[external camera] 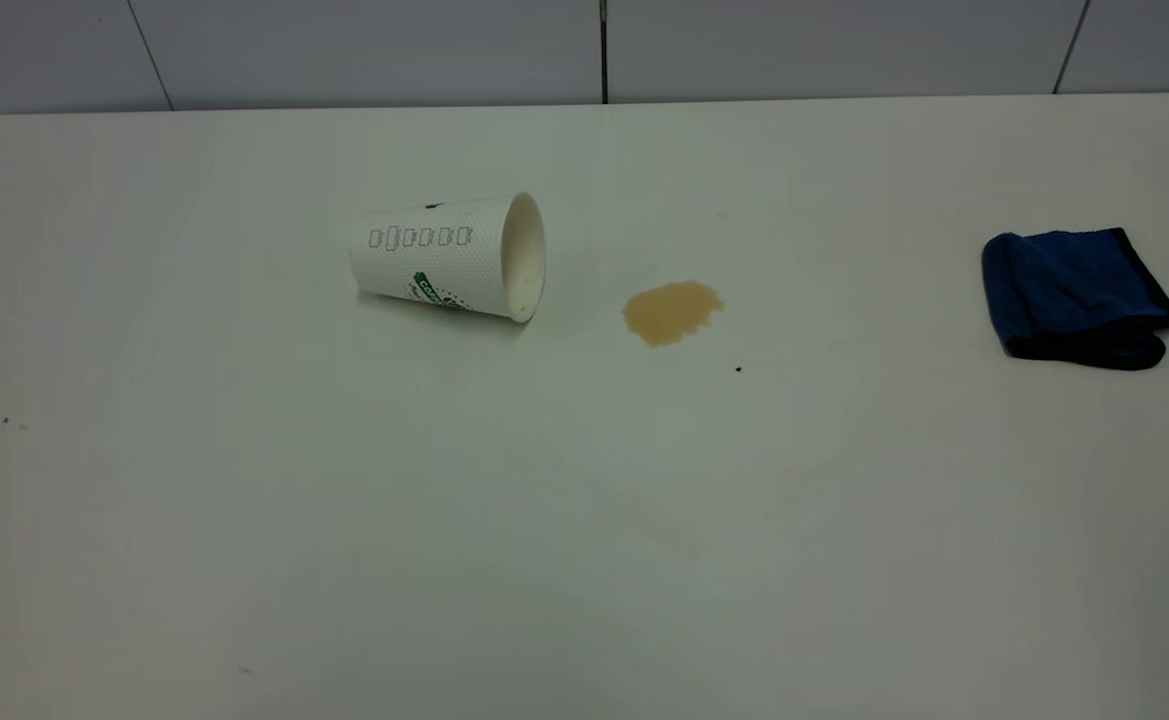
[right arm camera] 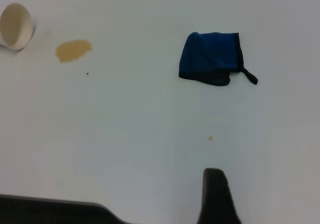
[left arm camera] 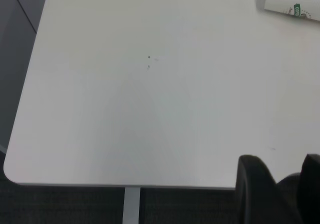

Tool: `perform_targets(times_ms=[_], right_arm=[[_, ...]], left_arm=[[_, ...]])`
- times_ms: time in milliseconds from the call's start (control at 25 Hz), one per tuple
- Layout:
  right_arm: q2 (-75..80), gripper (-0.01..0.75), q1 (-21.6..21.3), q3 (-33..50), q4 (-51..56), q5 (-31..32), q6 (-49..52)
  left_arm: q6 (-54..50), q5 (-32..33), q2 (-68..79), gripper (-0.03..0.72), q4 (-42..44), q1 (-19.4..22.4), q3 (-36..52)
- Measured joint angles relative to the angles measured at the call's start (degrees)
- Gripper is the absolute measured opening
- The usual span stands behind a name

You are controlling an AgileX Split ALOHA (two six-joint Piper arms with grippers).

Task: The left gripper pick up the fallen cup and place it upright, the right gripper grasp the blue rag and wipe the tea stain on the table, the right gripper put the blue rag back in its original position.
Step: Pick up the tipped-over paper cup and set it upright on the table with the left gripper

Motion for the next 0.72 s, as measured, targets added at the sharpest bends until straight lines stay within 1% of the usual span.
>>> perform_targets(times_ms=[280, 400, 560, 720], right_arm=[[0.0, 0.545, 0.0, 0.0, 0.0, 0.0, 0.0], [0.0, 0.545, 0.0, 0.0, 0.0, 0.0, 0.0], [0.0, 0.545, 0.0, 0.0, 0.0, 0.0, 0.0], [0.0, 0.545, 0.0, 0.0, 0.0, 0.0, 0.0]], left_arm=[[0.0, 0.0, 0.0, 0.24, 0.2, 0.0, 0.0], [0.4, 0.0, 1.0, 0.24, 1.8, 0.0, -0.2], [0.5, -2.2, 7.9, 0.24, 4.0, 0.0, -3.0], [-2.3, -4.5, 19.4, 0.24, 9.8, 0.0, -7.4]])
